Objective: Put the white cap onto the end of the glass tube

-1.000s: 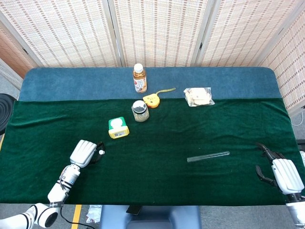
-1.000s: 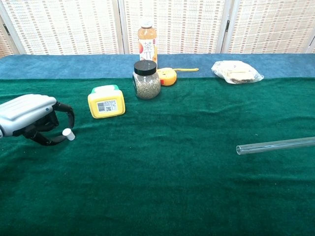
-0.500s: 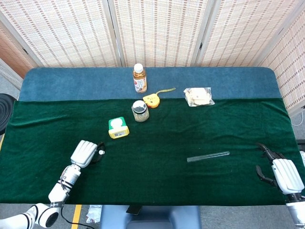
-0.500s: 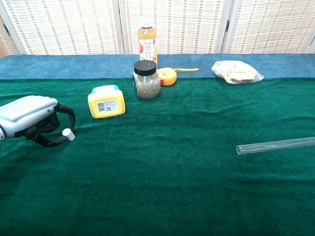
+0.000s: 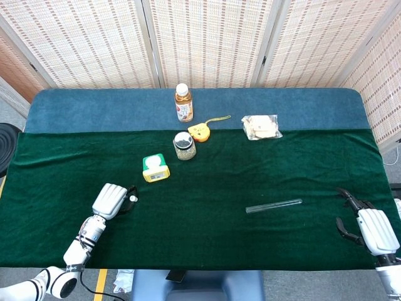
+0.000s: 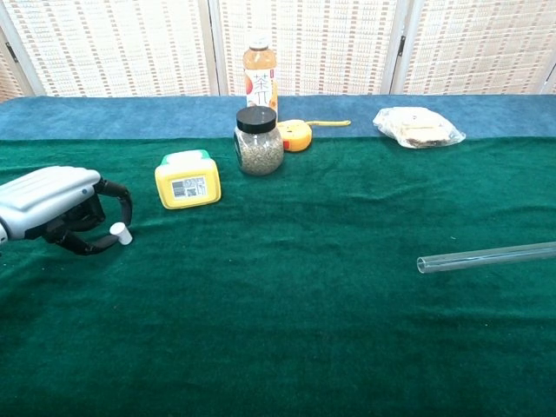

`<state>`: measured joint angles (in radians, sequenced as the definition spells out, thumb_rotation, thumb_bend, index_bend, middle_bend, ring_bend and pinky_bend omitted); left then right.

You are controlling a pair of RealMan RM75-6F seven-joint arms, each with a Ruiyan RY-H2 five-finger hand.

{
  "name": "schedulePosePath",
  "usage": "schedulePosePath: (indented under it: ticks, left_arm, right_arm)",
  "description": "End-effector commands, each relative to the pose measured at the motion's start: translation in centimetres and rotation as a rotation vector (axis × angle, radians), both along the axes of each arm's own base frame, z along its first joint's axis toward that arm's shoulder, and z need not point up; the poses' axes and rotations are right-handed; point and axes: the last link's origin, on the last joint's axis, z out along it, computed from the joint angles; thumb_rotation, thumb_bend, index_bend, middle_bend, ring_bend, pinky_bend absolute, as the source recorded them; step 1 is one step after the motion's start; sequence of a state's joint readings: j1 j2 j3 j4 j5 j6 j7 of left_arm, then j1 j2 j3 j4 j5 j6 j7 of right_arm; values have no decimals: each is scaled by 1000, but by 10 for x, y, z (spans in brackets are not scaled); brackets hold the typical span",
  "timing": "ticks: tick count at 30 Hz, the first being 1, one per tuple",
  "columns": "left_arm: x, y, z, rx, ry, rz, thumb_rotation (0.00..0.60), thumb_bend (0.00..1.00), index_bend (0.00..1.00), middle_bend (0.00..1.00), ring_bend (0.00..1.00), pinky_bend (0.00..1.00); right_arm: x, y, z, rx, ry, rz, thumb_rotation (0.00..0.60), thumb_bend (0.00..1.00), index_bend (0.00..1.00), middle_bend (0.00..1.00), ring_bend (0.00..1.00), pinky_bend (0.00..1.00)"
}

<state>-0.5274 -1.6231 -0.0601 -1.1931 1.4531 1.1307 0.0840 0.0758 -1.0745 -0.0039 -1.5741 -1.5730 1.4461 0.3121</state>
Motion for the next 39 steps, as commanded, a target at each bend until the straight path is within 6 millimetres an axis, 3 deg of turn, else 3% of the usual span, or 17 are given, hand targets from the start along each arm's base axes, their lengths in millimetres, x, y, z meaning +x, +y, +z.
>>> schedulePosePath:
  ticks: [1, 8, 10, 15, 21, 26, 39]
  left_arm:
    - [0, 0, 1, 2, -7, -3, 600, 479, 596, 1000, 954, 834]
    - [1, -1, 25, 47, -45, -10, 600, 484, 616, 1000, 956, 834]
    - [1, -3, 33, 63, -58, -12, 600, 484, 619, 1000, 957, 837]
    - [3, -10, 55, 101, -91, -20, 600, 483, 619, 1000, 958, 838]
    - [3, -20, 68, 116, -107, -24, 600, 482, 618, 1000, 958, 838]
    - [2, -25, 70, 108, -104, -19, 600, 481, 616, 1000, 958, 838]
    - [0, -29, 65, 86, -99, -10, 600, 480, 614, 1000, 958, 838]
  right_arm:
    - [1, 0, 0, -1, 1, 4, 600, 547, 112, 296, 364, 285]
    - [13, -7, -3, -6, 31, 49, 600, 542, 150, 380, 445, 387]
    - [18, -12, -6, -1, 47, 67, 600, 522, 159, 435, 519, 438]
    - [36, -31, -21, 41, 97, 107, 600, 421, 208, 687, 848, 686]
    - [51, -57, -48, 95, 134, 134, 600, 409, 335, 883, 995, 918]
    - [55, -74, -73, 163, 159, 134, 600, 409, 383, 933, 1000, 988]
    - [54, -95, -121, 288, 204, 99, 600, 409, 424, 957, 1000, 1000]
